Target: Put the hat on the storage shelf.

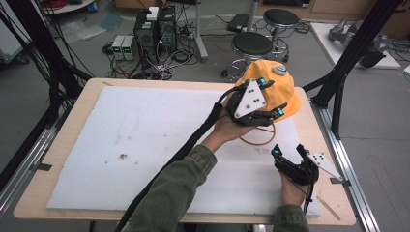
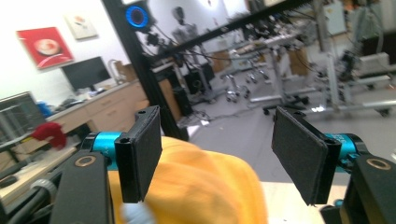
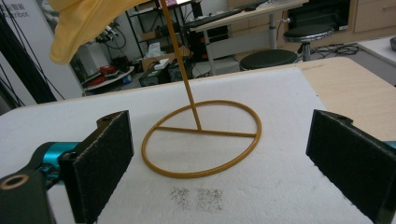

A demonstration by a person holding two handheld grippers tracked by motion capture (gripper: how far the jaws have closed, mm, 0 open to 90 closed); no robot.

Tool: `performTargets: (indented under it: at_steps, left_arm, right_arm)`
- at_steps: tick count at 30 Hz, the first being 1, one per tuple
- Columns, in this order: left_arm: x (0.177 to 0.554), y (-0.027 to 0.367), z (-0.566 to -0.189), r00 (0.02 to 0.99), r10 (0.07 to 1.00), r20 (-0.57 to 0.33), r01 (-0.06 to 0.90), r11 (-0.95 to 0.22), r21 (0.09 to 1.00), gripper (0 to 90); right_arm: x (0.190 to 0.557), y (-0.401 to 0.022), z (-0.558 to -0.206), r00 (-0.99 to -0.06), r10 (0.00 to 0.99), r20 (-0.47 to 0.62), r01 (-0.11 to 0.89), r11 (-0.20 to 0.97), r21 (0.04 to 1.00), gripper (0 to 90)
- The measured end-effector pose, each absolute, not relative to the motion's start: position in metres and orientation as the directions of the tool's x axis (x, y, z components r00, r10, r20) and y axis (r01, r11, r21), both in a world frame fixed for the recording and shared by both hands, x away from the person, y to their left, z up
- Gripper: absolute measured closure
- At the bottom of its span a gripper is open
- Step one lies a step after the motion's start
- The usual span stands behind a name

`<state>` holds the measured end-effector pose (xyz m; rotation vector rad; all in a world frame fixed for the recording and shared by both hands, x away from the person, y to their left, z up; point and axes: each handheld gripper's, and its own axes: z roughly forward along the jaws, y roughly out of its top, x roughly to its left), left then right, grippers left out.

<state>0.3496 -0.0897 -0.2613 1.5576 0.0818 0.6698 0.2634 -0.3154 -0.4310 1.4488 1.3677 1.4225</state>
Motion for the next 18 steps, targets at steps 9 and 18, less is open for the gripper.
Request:
performTargets:
  at_steps: [9, 18]
  left_arm:
    - [0.358, -0.040, -0.252, 0.784, 0.555, 0.276, -0.295, -0.058, 0.954, 32.7]
    - [0.363, 0.011, -0.250, 0.711, 0.660, 0.242, -0.289, -0.039, 0.957, 33.8]
  right_arm:
    - [0.263, -0.316, -0.431, -0.147, 0.954, 0.262, 0.214, -0.228, 0.950, 6.2]
    - [0.262, -0.315, -0.431, -0.147, 0.959, 0.243, 0.215, -0.209, 0.954, 6.2]
